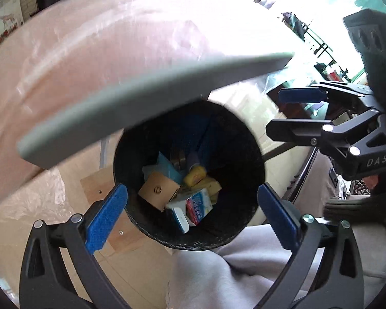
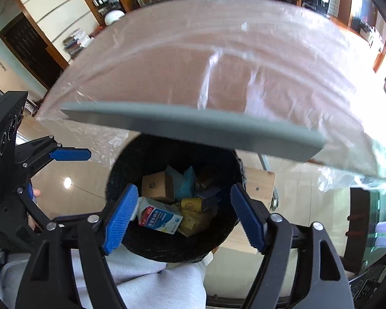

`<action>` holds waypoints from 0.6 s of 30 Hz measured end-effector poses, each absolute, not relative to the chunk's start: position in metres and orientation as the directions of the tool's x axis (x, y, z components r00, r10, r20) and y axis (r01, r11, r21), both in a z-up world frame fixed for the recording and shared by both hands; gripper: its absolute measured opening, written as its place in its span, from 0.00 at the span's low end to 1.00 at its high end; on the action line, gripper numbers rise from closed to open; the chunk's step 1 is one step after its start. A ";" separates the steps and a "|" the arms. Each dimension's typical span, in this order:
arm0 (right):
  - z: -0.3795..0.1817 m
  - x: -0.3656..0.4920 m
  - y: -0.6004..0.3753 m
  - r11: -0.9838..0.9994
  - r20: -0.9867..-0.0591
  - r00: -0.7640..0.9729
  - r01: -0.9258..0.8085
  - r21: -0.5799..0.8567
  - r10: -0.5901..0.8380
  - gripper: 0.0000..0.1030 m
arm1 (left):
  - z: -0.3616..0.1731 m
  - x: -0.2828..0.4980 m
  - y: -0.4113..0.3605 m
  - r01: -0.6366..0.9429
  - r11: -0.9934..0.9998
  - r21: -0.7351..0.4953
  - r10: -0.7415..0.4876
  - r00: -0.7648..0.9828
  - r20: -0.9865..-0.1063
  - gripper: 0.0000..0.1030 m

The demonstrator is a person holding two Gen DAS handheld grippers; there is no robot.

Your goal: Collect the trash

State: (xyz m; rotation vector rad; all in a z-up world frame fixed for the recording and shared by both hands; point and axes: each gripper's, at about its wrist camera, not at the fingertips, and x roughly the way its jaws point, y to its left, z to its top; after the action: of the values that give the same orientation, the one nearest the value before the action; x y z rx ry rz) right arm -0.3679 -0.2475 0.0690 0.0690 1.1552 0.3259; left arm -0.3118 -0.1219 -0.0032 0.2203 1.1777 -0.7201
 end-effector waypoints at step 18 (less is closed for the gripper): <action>0.126 -0.231 -0.340 0.985 -0.750 0.648 -0.005 0.175 0.136 0.96 | 0.070 -0.157 -0.066 0.303 0.948 -0.097 -0.262 0.570 -0.779 0.98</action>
State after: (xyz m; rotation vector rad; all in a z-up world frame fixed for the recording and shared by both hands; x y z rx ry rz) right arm -0.2312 -0.3402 0.1256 0.1619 0.8636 0.0811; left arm -0.1568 -0.0656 0.0704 0.0496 0.9059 -0.3316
